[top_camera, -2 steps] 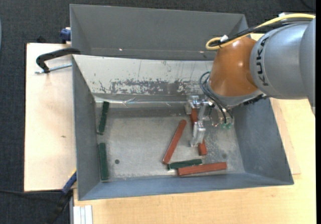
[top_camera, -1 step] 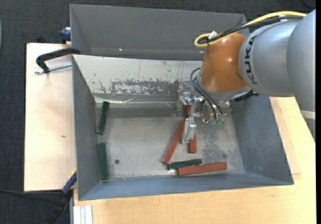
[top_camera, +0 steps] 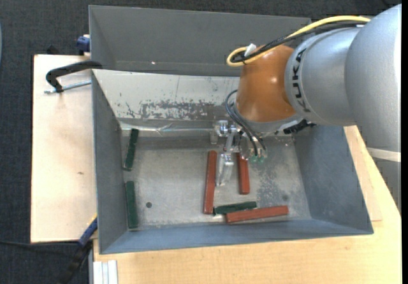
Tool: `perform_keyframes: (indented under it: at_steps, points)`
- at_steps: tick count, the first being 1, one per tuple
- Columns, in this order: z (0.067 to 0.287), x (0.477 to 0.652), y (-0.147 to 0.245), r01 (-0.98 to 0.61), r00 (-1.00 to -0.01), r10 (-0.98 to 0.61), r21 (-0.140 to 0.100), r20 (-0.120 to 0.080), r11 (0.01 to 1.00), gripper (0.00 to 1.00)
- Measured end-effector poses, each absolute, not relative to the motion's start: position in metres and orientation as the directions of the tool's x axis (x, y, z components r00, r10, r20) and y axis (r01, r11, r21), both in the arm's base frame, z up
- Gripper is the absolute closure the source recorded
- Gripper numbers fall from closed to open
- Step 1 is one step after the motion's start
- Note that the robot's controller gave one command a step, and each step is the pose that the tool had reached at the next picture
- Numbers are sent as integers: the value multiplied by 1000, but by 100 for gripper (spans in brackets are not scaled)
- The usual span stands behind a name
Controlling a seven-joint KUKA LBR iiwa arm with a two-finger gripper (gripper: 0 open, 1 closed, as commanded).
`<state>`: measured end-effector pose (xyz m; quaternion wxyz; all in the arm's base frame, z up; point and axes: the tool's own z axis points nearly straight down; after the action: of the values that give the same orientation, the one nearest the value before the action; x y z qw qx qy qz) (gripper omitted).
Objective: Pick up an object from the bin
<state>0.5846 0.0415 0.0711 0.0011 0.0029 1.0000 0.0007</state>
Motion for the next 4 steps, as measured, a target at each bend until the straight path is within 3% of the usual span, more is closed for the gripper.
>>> perform_keyframes:
  at_steps: [1,2,4]
  points:
    - [71,554,16,-40,-999,-40,2,-2,999,0]
    - [85,549,11,-103,-995,-103,-2,-3,995,0]
    - [83,581,100,-212,-977,-212,4,-8,977,0]
